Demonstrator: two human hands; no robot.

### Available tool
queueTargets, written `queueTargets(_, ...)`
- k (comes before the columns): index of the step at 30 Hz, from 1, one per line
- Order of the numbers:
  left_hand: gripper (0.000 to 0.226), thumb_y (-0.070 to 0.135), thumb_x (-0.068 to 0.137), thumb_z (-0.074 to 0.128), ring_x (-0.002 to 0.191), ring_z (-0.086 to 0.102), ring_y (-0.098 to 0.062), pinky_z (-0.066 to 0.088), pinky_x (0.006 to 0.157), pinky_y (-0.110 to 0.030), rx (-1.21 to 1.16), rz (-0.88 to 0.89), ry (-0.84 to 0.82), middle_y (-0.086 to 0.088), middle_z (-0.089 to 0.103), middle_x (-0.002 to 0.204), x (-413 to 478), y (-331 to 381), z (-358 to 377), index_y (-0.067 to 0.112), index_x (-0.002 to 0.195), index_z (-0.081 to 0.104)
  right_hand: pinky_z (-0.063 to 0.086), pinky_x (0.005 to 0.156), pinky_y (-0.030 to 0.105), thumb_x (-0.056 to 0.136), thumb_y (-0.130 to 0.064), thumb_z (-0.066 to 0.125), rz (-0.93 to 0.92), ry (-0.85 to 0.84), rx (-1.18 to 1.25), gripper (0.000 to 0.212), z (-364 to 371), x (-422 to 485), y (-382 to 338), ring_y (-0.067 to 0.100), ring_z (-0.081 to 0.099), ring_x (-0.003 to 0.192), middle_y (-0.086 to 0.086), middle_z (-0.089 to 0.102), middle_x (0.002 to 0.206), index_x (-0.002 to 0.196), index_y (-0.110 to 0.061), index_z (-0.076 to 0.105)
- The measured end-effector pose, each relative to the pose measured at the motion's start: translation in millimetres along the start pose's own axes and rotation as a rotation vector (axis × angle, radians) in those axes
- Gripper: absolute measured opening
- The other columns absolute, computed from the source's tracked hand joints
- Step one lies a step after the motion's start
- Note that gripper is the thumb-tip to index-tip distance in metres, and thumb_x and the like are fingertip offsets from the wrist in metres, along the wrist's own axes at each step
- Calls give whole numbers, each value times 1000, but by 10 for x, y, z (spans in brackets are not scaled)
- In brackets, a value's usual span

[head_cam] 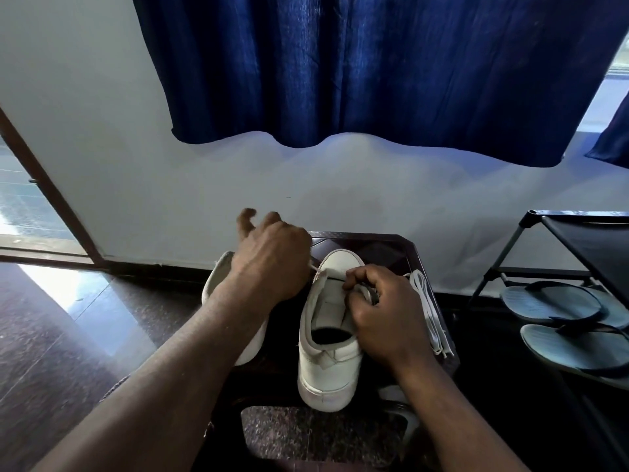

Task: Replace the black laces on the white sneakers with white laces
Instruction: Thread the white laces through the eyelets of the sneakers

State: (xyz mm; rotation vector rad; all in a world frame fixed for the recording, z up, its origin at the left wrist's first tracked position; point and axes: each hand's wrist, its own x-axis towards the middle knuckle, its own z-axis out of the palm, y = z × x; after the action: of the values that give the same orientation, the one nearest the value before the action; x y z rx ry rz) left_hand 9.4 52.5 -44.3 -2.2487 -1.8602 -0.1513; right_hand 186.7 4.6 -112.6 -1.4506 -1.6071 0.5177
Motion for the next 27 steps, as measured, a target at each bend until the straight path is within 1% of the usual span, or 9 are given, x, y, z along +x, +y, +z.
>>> queueTargets(4, 28, 13, 78, 57, 119, 54, -23, 15, 115, -56, -1, -168, 112, 9, 70, 96, 18, -224, -94, 27, 96, 73, 52, 90, 41, 70, -42, 51, -7, -10, -2, 26, 0, 7, -1, 15, 63, 100, -20, 69, 97, 85, -31, 68)
queueTargets(6, 25, 18, 80, 58, 118, 54, -22, 15, 115, -56, -17, -129, 112, 11, 70, 98, -1, -198, -88, 30, 97, 72, 51, 91, 41, 69, -42, 51, -9, -6, -2, 26, -9, 9, 1, 14, 63, 101, -20, 69, 96, 85, -30, 68)
queueTargets(10, 22, 40, 95, 59, 130, 43, -17, 5, 118, -60, -114, 37, 29, 18, 68, 119, -34, -17, 11, 43, 113, 70, 51, 91, 41, 70, -41, 51, -7, -11, 10, 26, -26, 7, -20, 14, 63, 100, -19, 69, 96, 85, -29, 69)
queueTargets(15, 19, 30, 93, 59, 127, 44, -18, 1, 115, -59, -8, 102, -25, 13, 68, 108, -43, 75, 69, 33, 105, 73, 52, 90, 41, 71, -37, 53, -7, -7, 28, 21, -19, 7, -17, 14, 64, 98, -20, 69, 94, 84, -29, 69)
queueTargets(17, 21, 27, 85, 58, 121, 49, -20, 10, 115, -59, 23, -1, 67, 10, 70, 102, -37, 27, -5, 28, 100, 73, 52, 90, 41, 71, -39, 52, -7, -11, 29, 23, -25, 8, -6, 13, 64, 99, -21, 69, 95, 84, -30, 69)
queueTargets(19, 28, 16, 77, 61, 115, 53, -23, 19, 113, -56, -46, -186, 263, 9, 72, 100, -22, -112, -95, 29, 96, 77, 52, 90, 41, 70, -43, 51, -2, -25, 34, 26, -31, 9, 0, 14, 63, 101, -21, 69, 97, 85, -31, 68)
queueTargets(22, 31, 10, 79, 65, 109, 54, -27, 29, 105, -52, -183, -313, 440, 8, 72, 106, -20, -283, -113, 32, 95, 80, 52, 90, 42, 70, -45, 51, -20, -36, 47, 28, -34, 2, 14, 15, 64, 100, -19, 70, 96, 86, -30, 69)
queueTargets(24, 35, 16, 85, 67, 112, 50, -26, 29, 99, -48, -193, -241, 385, 7, 64, 115, -30, -246, -86, 39, 110, 77, 53, 88, 38, 76, -46, 58, -23, -35, 58, 23, -55, 6, 1, 11, 65, 98, -18, 72, 95, 88, -30, 71)
queueTargets(27, 44, 27, 86, 73, 124, 37, -21, 22, 102, -44, -172, 7, 210, 13, 48, 127, -49, -123, -5, 51, 123, 68, 53, 82, 30, 93, -45, 69, 107, -11, 300, 18, -124, 41, -6, 7, 69, 92, -14, 75, 93, 95, -28, 73)
